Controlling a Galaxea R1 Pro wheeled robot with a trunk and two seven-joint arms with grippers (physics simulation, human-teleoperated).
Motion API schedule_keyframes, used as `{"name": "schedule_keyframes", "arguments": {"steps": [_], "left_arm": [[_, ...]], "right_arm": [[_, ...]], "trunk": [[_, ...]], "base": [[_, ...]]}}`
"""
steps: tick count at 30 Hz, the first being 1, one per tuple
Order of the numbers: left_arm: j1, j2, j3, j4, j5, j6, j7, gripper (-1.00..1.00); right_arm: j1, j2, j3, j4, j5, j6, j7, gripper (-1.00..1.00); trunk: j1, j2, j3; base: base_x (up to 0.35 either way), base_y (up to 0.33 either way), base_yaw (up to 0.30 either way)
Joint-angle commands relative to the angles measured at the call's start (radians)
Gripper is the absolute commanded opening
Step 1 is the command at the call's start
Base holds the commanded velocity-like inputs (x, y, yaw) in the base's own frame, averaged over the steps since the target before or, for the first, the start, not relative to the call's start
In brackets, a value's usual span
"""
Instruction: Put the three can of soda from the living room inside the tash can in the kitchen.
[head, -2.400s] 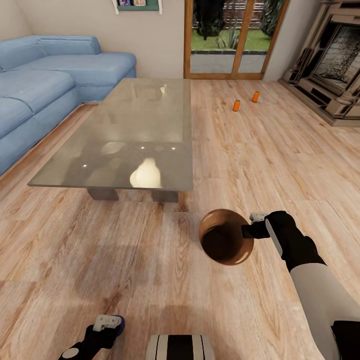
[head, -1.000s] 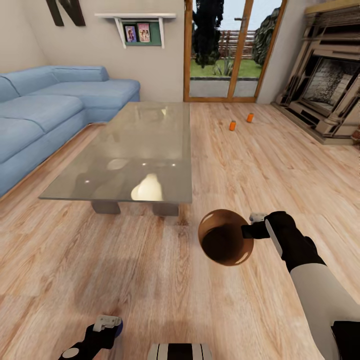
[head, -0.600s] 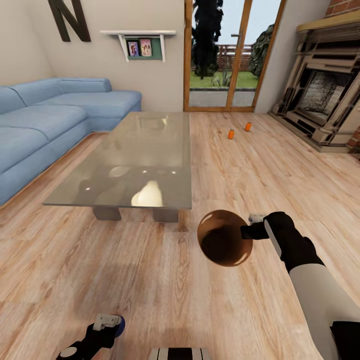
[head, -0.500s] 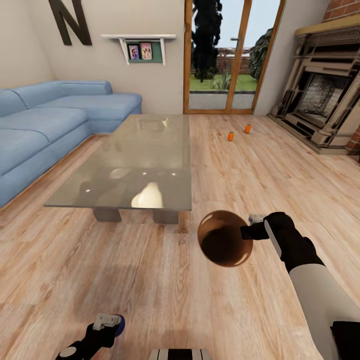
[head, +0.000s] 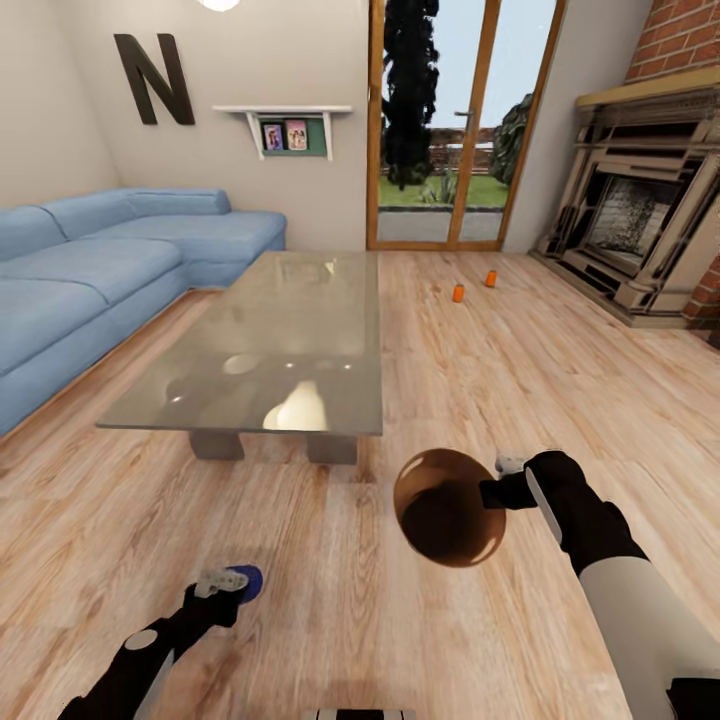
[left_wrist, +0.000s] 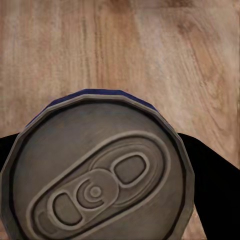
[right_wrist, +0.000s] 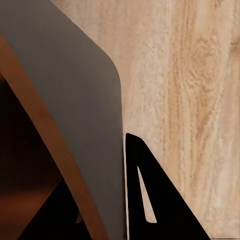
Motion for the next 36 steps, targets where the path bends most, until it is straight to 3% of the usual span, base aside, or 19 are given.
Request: {"name": "schedule_keyframes", "arguments": {"steps": [1, 3, 4, 6, 7, 9, 10, 14, 15, 18, 19, 23, 27, 29, 31, 36], "left_arm": [[0.000, 0.000, 0.010, -0.034, -0.001, 0.013, -0.003, -1.00], [0.000, 0.000, 0.026, -0.069, 0.004, 0.029, -0.008, -1.00], [0.000, 0.000, 0.054, -0.140, 0.015, 0.089, -0.045, -1.00], [-0.001, 0.002, 0.065, -0.198, 0.019, 0.154, -0.096, -1.00], [-0.003, 0.015, 0.080, -0.258, 0.023, 0.217, -0.140, -1.00], [-0.003, 0.037, 0.103, -0.312, 0.025, 0.280, -0.182, -1.00], [-0.012, 0.087, 0.130, -0.365, 0.046, 0.393, -0.337, -1.00], [-0.038, 0.133, 0.139, -0.389, 0.060, 0.482, -0.523, -1.00], [-0.068, 0.150, 0.141, -0.395, 0.063, 0.523, -0.613, -1.00], [-0.153, 0.169, 0.143, -0.401, 0.063, 0.602, -0.763, -1.00], [-0.204, 0.174, 0.142, -0.400, 0.060, 0.645, -0.822, -1.00], [-0.379, 0.182, 0.135, -0.399, 0.055, 0.796, -0.997, -1.00], [-0.537, 0.176, 0.123, -0.401, 0.055, 0.926, -1.132, -1.00], [-0.567, 0.173, 0.112, -0.404, 0.055, 0.953, -1.160, -1.00], [-0.606, 0.170, 0.066, -0.406, 0.057, 0.982, -1.199, -1.00], [-0.633, 0.153, -0.012, -0.407, 0.058, 0.999, -1.208, -1.00]], "right_arm": [[0.009, 0.000, -0.001, -0.001, -0.023, 0.002, 0.001, -1.00], [0.020, 0.001, -0.001, -0.001, -0.023, 0.002, -0.001, -1.00], [0.033, 0.001, -0.001, -0.001, -0.024, 0.002, -0.004, -1.00], [0.038, 0.001, -0.001, -0.001, -0.023, 0.002, -0.005, -1.00], [0.040, 0.000, -0.001, -0.002, -0.023, 0.002, -0.005, -1.00], [0.041, -0.002, -0.003, -0.002, -0.023, 0.002, -0.006, -1.00], [0.042, -0.003, -0.004, -0.001, -0.023, 0.002, -0.007, -1.00], [0.042, -0.002, -0.001, -0.001, -0.023, 0.002, -0.007, -1.00], [0.042, -0.001, 0.004, 0.001, -0.023, 0.002, -0.007, -1.00], [0.043, -0.003, 0.033, 0.003, -0.023, 0.002, -0.006, -1.00], [0.043, -0.005, 0.050, 0.003, -0.024, 0.002, -0.006, -1.00], [0.043, -0.008, 0.076, 0.005, -0.024, 0.002, -0.006, -1.00], [0.042, -0.006, 0.080, 0.019, -0.026, 0.002, -0.004, -1.00], [0.042, -0.005, 0.079, 0.035, -0.027, 0.002, -0.004, -1.00], [0.039, -0.001, 0.077, 0.091, -0.027, 0.002, -0.004, -1.00], [0.026, 0.004, 0.075, 0.229, -0.027, 0.002, -0.003, -1.00]], "trunk": [[0.000, 0.000, 0.004], [-0.001, 0.001, 0.012], [-0.002, 0.001, 0.016], [-0.003, 0.001, 0.023], [-0.003, 0.002, 0.027], [-0.004, 0.002, 0.035], [-0.004, 0.002, 0.039], [-0.006, 0.003, 0.054], [-0.010, 0.010, 0.057], [-0.022, 0.031, 0.067], [-0.025, 0.038, 0.070], [-0.041, 0.066, 0.083], [-0.056, 0.094, 0.095], [-0.064, 0.108, 0.101], [-0.071, 0.122, 0.108], [-0.091, 0.157, 0.123]], "base": [[0.000, 0.000, 0.000], [0.000, 0.000, 0.000], [0.000, 0.000, 0.000], [0.000, 0.000, 0.000], [0.000, 0.000, 0.000], [0.000, 0.000, 0.000], [0.000, 0.000, 0.000], [0.000, 0.000, 0.000], [0.000, 0.000, 0.000], [0.000, 0.000, 0.000], [0.000, 0.000, 0.000], [0.000, 0.000, 0.000], [0.000, 0.000, 0.000], [0.000, 0.000, 0.000], [0.000, 0.000, 0.000], [0.000, 0.000, 0.000]]}}
